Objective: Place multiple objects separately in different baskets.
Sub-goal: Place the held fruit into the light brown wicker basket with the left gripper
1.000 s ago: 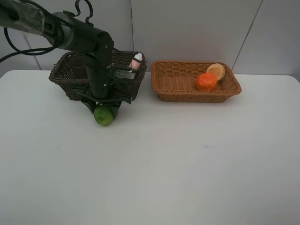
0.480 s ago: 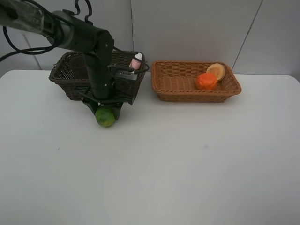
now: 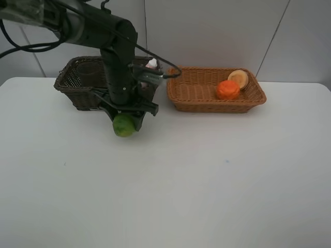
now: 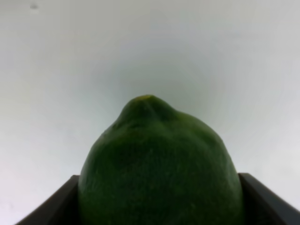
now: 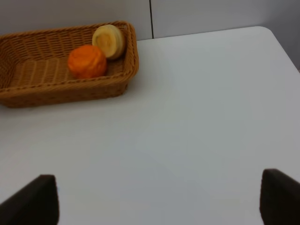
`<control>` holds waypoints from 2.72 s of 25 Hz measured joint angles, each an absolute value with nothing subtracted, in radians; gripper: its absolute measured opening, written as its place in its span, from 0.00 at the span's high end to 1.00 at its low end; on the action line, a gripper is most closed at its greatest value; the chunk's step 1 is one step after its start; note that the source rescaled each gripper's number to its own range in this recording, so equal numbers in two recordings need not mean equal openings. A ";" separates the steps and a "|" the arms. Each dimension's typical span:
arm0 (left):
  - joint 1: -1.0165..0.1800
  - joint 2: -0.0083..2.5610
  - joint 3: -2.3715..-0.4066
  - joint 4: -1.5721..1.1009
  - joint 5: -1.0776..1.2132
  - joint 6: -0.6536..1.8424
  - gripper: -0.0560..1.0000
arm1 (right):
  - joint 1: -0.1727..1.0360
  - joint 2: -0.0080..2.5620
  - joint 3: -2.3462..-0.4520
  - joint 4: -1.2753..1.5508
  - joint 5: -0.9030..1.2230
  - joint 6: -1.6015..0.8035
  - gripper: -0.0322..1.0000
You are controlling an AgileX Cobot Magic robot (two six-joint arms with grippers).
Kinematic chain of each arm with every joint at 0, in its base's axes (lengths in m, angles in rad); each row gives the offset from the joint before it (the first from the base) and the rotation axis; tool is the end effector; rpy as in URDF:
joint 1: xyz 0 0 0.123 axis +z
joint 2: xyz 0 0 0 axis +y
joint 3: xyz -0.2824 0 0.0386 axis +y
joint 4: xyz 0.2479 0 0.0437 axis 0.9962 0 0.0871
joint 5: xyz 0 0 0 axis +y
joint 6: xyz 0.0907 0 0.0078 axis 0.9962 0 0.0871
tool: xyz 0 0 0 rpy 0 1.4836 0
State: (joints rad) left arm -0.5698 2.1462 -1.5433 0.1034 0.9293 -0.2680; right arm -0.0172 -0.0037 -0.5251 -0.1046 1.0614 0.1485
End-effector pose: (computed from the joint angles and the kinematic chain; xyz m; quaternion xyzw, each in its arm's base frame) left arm 0.3632 -0.2237 0.1444 0.1778 0.9811 0.0140 0.0749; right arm -0.0088 -0.0082 0.2844 0.0727 0.8415 -0.0171 0.5350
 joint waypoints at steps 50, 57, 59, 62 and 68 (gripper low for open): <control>-0.690 2.304 -2.021 0.106 0.383 -0.197 0.22 | -0.017 -0.004 -0.525 -0.105 1.061 0.148 0.05; -0.675 2.403 -2.021 0.099 0.235 -0.195 0.22 | -0.017 -0.004 -0.525 -0.105 1.061 0.148 0.05; -0.665 2.427 -2.021 0.094 0.201 -0.195 0.22 | -0.017 -0.004 -0.525 -0.105 1.061 0.148 0.05; -0.655 2.447 -2.021 0.084 0.180 -0.195 0.22 | -0.017 -0.004 -0.525 -0.105 1.061 0.148 0.05; -0.655 2.449 -2.021 0.080 0.160 -0.195 0.22 | -0.017 -0.004 -0.525 -0.105 1.061 0.148 0.05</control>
State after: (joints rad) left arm -0.6548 2.4485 -2.0210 0.0797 0.1598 -0.1948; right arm -0.0172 -0.0037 -0.5251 -0.1046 1.0614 0.1485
